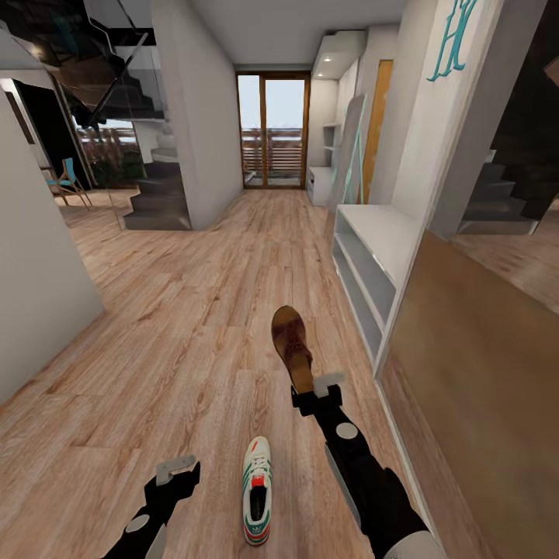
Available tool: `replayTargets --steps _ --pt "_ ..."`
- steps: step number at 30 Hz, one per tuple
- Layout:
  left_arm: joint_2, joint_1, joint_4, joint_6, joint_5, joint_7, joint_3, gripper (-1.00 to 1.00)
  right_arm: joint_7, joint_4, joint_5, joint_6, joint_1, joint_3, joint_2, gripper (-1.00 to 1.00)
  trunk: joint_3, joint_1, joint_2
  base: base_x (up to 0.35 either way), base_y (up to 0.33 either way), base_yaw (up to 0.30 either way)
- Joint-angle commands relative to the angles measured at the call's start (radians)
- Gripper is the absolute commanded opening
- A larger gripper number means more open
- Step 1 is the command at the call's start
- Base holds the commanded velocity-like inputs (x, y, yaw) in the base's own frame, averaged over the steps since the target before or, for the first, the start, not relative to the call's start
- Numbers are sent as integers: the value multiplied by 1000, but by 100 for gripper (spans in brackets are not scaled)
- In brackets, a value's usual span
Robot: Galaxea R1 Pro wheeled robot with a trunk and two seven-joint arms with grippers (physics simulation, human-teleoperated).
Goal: Pick up the two gym shoes and the two sandals from the corridor floor and place them onto the hallstand (shoe rack) in the corridor, making sure they are on the rack and not on the floor. Arrange them so the two gym shoes are next to each other and the two sandals are next to each other.
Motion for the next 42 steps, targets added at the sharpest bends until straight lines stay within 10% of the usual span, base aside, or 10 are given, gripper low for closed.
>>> replayTargets --steps 1,16,21,32,42 --pt "-2 0 -1 -2 -6 -8 8 100 -3 -13 7 26 0 2 2 -100 -1 0 0 0 0 0" --pt "-7 1 -2 3 -10 -6 6 100 47 -68 7 127 0 5 3 -100 -1 0 0 69 -8 0" --pt "-37 0 -1 24 -34 -4 -123 100 50 -68 7 127 0 5 3 -100 -1 0 0 5 -1 0" --pt "-39 -1 1 45 -35 -1 -145 100 156 -207 11 143 0 -10 3 -100 -29 34 -63 0 0 0" --pt "-44 -3 -1 60 -16 -9 -137 100 178 -394 11 430 -30 -10 3 -100 -52 40 -72 0 0 0"
